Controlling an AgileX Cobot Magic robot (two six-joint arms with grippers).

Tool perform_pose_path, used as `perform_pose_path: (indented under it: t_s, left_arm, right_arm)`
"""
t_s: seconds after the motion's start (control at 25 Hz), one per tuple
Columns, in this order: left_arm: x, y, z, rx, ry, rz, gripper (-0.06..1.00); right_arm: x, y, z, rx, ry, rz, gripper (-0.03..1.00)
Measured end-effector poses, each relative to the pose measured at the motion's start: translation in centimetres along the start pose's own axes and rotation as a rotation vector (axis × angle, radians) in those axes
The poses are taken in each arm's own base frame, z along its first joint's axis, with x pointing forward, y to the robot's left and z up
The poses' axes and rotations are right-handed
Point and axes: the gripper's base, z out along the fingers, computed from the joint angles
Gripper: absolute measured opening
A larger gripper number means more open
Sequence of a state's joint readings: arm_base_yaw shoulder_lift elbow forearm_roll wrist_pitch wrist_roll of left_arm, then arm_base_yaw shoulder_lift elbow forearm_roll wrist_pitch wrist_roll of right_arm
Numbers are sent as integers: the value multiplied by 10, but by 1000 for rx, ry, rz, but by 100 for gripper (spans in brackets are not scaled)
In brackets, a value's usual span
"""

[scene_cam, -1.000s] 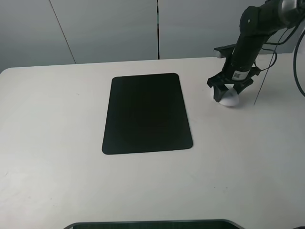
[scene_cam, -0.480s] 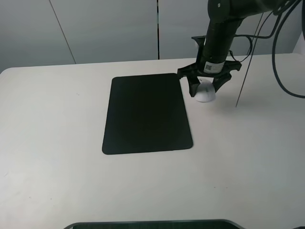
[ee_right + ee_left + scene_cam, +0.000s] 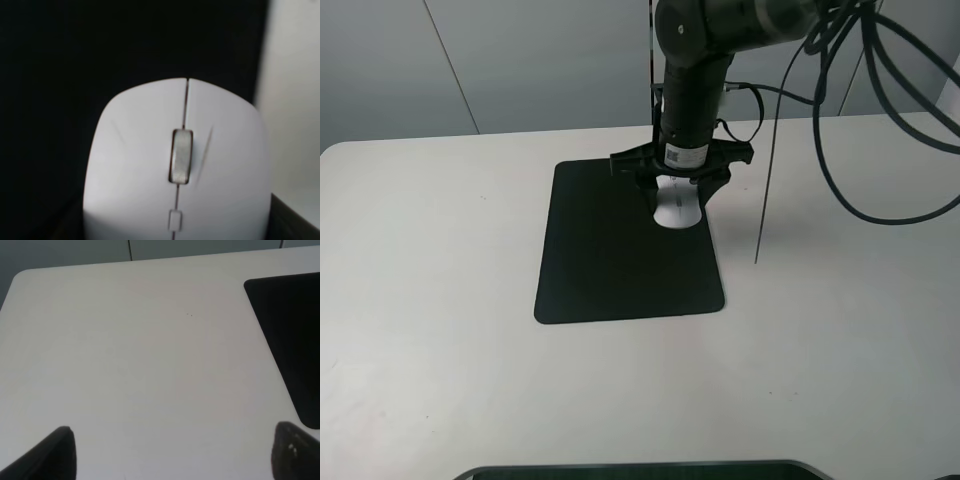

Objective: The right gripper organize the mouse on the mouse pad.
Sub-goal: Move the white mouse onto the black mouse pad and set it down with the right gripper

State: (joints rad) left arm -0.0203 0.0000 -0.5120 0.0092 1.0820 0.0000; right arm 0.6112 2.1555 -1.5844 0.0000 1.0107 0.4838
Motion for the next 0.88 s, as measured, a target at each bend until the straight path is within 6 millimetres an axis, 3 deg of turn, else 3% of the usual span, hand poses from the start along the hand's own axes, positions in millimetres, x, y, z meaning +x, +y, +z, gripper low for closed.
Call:
perform_pose_path:
  t_s: [0.52,0.88]
  left_arm:
    - [0,0,0,0,0,0,75]
    - [0,0,0,0,0,0,75]
  right_arm:
    - [-3,69,29,0,8,-45,47]
    - [-3,77,58,34,50,-10,47]
